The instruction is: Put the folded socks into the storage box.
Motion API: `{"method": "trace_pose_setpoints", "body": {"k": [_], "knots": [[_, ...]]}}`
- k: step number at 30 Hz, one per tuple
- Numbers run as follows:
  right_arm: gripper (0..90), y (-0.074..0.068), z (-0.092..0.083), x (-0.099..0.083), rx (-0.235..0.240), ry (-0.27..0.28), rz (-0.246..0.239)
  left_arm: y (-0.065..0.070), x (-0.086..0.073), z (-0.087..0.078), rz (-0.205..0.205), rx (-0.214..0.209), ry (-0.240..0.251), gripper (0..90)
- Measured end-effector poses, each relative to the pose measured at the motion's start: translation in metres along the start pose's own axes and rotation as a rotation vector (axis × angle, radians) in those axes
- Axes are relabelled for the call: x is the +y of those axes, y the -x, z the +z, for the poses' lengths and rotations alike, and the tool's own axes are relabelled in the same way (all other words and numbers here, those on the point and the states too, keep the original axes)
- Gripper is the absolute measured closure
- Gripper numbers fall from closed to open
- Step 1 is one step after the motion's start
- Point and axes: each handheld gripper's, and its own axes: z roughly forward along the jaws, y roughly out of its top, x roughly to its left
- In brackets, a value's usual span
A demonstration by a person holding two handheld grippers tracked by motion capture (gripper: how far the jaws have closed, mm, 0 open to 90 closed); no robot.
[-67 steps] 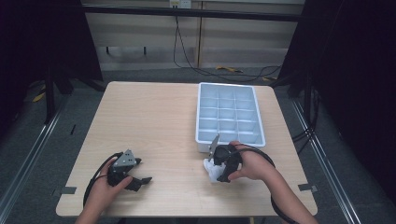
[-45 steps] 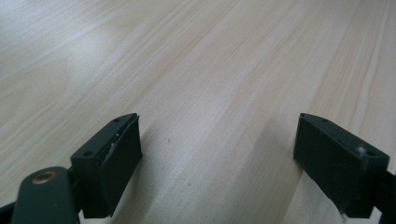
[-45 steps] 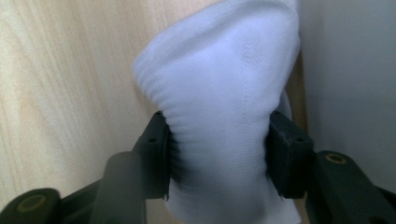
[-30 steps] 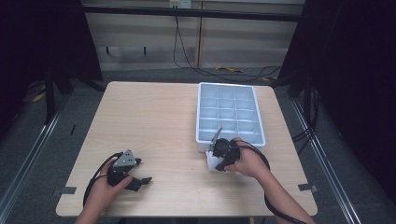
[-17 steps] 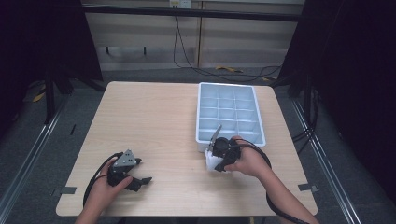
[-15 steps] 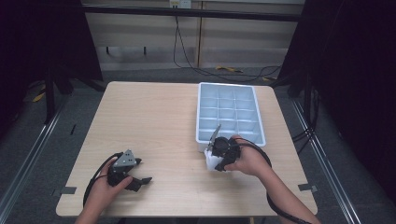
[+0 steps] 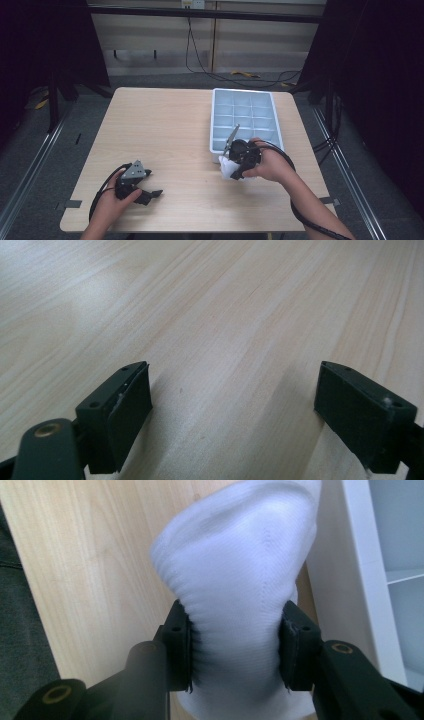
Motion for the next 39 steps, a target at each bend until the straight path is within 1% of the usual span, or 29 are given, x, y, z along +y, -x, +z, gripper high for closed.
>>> {"method": "trace_pose_setpoints", "body": {"k": [3, 4, 5, 9, 10, 12, 14, 16, 17, 19, 20, 21, 23, 27, 28, 30, 32, 35, 37, 38, 39], "knots": [[56.5, 0.001, -0.006, 0.001, 0.006, 0.012, -0.007, 0.000, 0.000, 0.000, 0.005, 0.000, -0.004, 14.9], [56.5, 0.001, -0.008, 0.002, 0.003, 0.012, 0.002, 0.000, 0.000, 0.000, 0.004, 0.000, -0.003, 14.9], [56.5, 0.002, -0.010, 0.002, 0.006, 0.019, -0.001, 0.000, 0.000, 0.000, 0.004, 0.000, -0.003, 14.9], [56.5, 0.003, -0.017, 0.005, 0.004, 0.019, -0.005, 0.000, 0.000, 0.000, 0.000, 0.000, 0.000, 14.9], [56.4, 0.003, -0.019, 0.006, 0.000, 0.016, -0.003, 0.000, 0.000, 0.000, 0.006, 0.001, -0.003, 14.8], [56.4, 0.004, -0.022, 0.008, 0.006, 0.015, -0.007, 0.000, 0.000, 0.000, 0.001, 0.001, 0.001, 14.9], [56.3, 0.005, -0.024, 0.009, 0.001, 0.017, -0.019, 0.000, 0.000, 0.000, 0.001, 0.001, 0.001, 14.8], [56.2, 0.005, -0.027, 0.011, 0.006, 0.018, -0.012, 0.000, 0.000, 0.000, 0.003, 0.002, 0.000, 14.9], [56.2, 0.006, -0.028, 0.012, 0.003, 0.016, -0.018, 0.000, 0.000, 0.000, 0.003, 0.002, 0.000, 14.9], [56.2, 0.006, -0.030, 0.013, 0.015, 0.036, -0.011, 0.000, 0.000, 0.000, 0.003, 0.002, 0.000, 14.9], [56.2, 0.006, -0.032, 0.013, 0.016, 0.038, -0.004, 0.000, 0.000, 0.000, 0.004, 0.002, 0.000, 14.9], [56.2, 0.007, -0.033, 0.014, 0.013, 0.041, -0.016, 0.000, 0.000, 0.000, 0.003, 0.002, 0.000, 14.8], [56.1, 0.008, -0.035, 0.015, 0.014, 0.043, -0.004, 0.000, 0.000, 0.000, 0.003, 0.002, 0.000, 14.9], [56.0, 0.012, -0.041, 0.019, 0.005, 0.053, -0.005, 0.000, 0.000, 0.000, 0.003, 0.002, 0.001, 14.9], [56.0, 0.013, -0.043, 0.021, -0.005, 0.049, -0.011, 0.000, 0.000, 0.000, 0.003, 0.002, 0.000, 14.9], [55.9, 0.015, -0.045, 0.024, -0.008, 0.043, -0.003, 0.000, 0.000, 0.000, 0.003, 0.002, 0.001, 14.9], [55.9, 0.018, -0.047, 0.028, -0.011, 0.034, -0.011, 0.000, 0.000, 0.000, 0.003, 0.002, 0.000, 14.9], [55.9, 0.021, -0.050, 0.032, -0.015, 0.048, -0.014, 0.000, 0.000, 0.000, 0.004, 0.002, 0.000, 14.9], [55.8, 0.023, -0.052, 0.034, -0.023, 0.048, -0.001, 0.000, 0.000, 0.000, 0.004, 0.000, 0.000, 14.9], [55.8, 0.025, -0.053, 0.034, -0.027, 0.053, -0.007, 0.000, 0.000, 0.000, 0.003, 0.000, 0.000, 14.8], [55.8, 0.026, -0.054, 0.035, -0.026, 0.059, -0.002, 0.000, 0.000, 0.000, 0.003, 0.000, 0.000, 14.8]]}}
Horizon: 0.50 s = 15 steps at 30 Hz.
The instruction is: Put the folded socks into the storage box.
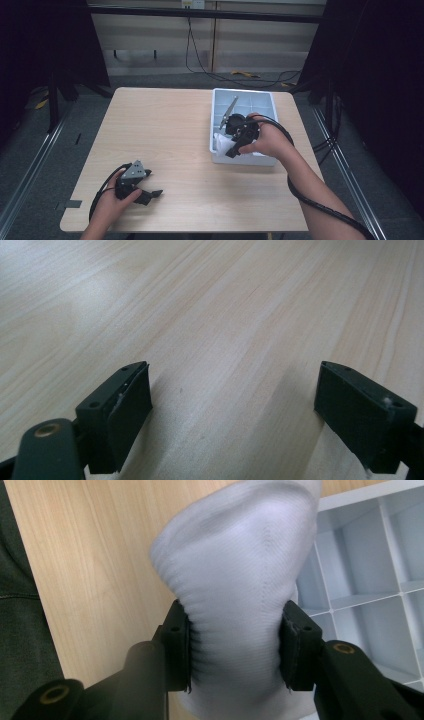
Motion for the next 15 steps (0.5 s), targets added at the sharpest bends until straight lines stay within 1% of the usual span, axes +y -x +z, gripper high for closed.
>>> {"method": "trace_pose_setpoints", "body": {"k": [2, 3, 4, 8, 15], "knots": [[55.7, 0.002, -0.001, 0.001, -0.005, -0.002, 0.005, 0.000, 0.000, 0.000, 0.000, 0.000, 0.000, 14.9], [55.7, 0.004, -0.002, 0.002, -0.008, 0.006, 0.000, 0.000, 0.000, 0.000, 0.000, 0.000, 0.000, 14.8], [55.7, 0.005, -0.002, 0.003, -0.009, 0.014, 0.010, 0.000, 0.000, 0.000, 0.000, 0.000, 0.000, 14.9], [55.6, 0.009, -0.002, 0.008, -0.019, 0.000, 0.008, 0.000, 0.000, 0.000, 0.000, 0.000, 0.000, 14.9], [55.6, 0.015, 0.006, 0.019, -0.020, 0.000, 0.003, 0.000, 0.000, 0.000, 0.001, -0.001, -0.002, 14.9]]}}
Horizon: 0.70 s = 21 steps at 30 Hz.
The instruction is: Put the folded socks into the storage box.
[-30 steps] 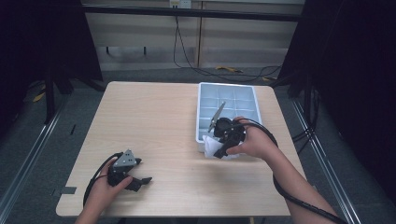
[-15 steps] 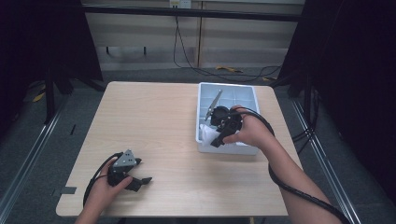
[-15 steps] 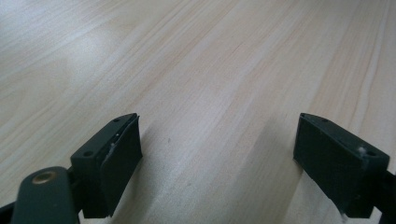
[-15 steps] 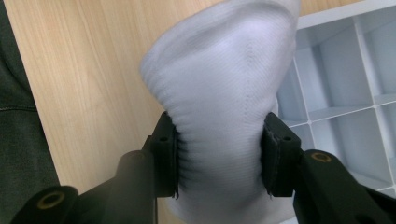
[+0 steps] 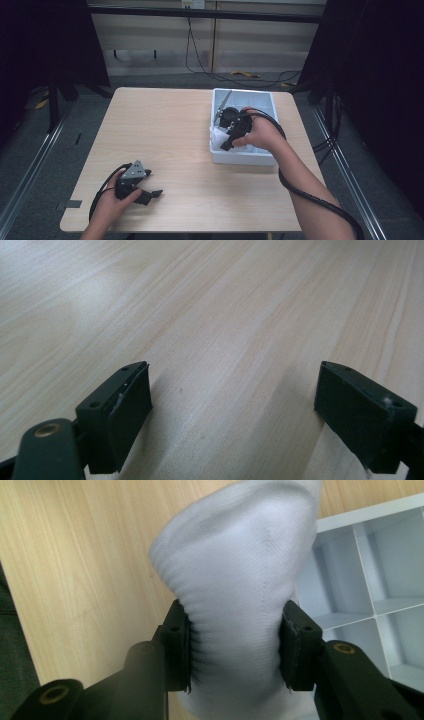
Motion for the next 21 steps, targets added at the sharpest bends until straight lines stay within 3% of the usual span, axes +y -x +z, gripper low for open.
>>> {"method": "trace_pose_setpoints", "body": {"k": [9, 21], "knots": [[55.6, 0.010, 0.008, 0.010, -0.012, -0.016, 0.011, 0.000, 0.000, 0.000, 0.005, -0.003, 0.000, 14.9], [55.7, 0.020, 0.025, 0.009, -0.011, -0.037, 0.016, 0.000, 0.000, 0.000, 0.006, -0.004, 0.000, 14.8]]}}
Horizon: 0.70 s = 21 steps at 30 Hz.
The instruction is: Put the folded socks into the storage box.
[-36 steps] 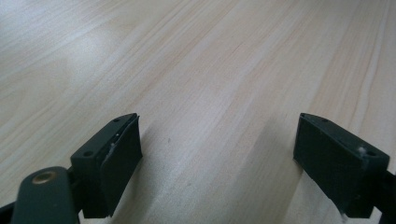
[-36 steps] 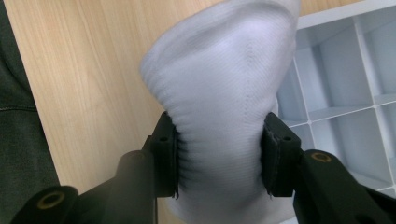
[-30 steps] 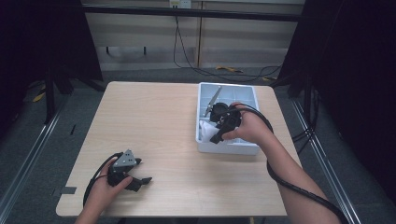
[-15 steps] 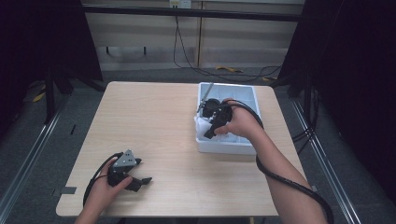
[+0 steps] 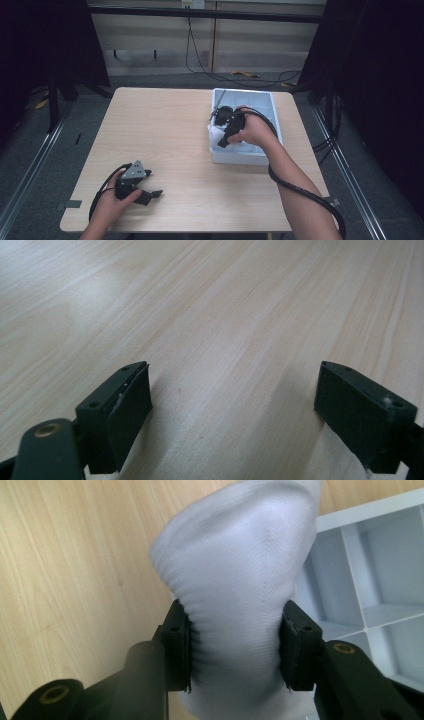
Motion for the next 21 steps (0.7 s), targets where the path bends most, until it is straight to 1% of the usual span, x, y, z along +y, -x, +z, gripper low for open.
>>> {"method": "trace_pose_setpoints", "body": {"k": [1, 4, 6, 8, 9, 10, 15, 16, 18, 19, 20, 21], "knots": [[55.7, 0.001, 0.002, 0.000, 0.003, 0.003, -0.006, 0.000, 0.000, 0.000, -0.002, -0.001, 0.000, 14.8], [55.7, 0.002, 0.007, -0.001, -0.014, -0.019, -0.011, 0.000, 0.000, 0.000, 0.000, 0.000, 0.000, 14.8], [55.7, 0.004, 0.010, -0.002, -0.006, -0.019, -0.005, 0.000, 0.000, 0.000, 0.000, 0.000, 0.000, 14.8], [55.7, 0.008, 0.013, -0.004, -0.003, -0.007, -0.005, 0.000, 0.000, 0.000, -0.002, -0.001, 0.001, 14.9], [55.7, 0.009, 0.014, -0.004, 0.005, -0.009, 0.003, 0.000, 0.000, 0.000, -0.002, -0.001, 0.000, 14.8], [55.7, 0.010, 0.016, -0.005, 0.004, -0.008, -0.006, 0.000, 0.000, 0.000, -0.001, 0.003, 0.006, 14.9], [55.7, 0.014, 0.022, -0.006, 0.019, -0.012, 0.005, 0.000, 0.000, 0.000, 0.002, 0.003, 0.004, 14.9], [55.8, 0.015, 0.023, -0.006, 0.019, -0.014, -0.007, 0.000, 0.000, 0.000, 0.003, 0.003, 0.001, 14.9], [55.7, 0.017, 0.026, -0.006, 0.031, -0.024, -0.007, 0.000, 0.000, 0.000, 0.004, -0.001, -0.001, 14.8], [55.7, 0.017, 0.027, -0.006, 0.027, -0.037, -0.006, 0.000, 0.000, 0.000, 0.003, -0.001, -0.001, 14.9], [55.7, 0.018, 0.029, -0.006, 0.028, -0.051, -0.018, 0.000, 0.000, 0.000, 0.003, -0.001, -0.001, 14.9], [55.7, 0.018, 0.031, -0.006, 0.033, -0.066, -0.019, 0.000, 0.000, 0.000, 0.003, -0.001, -0.001, 14.9]]}}
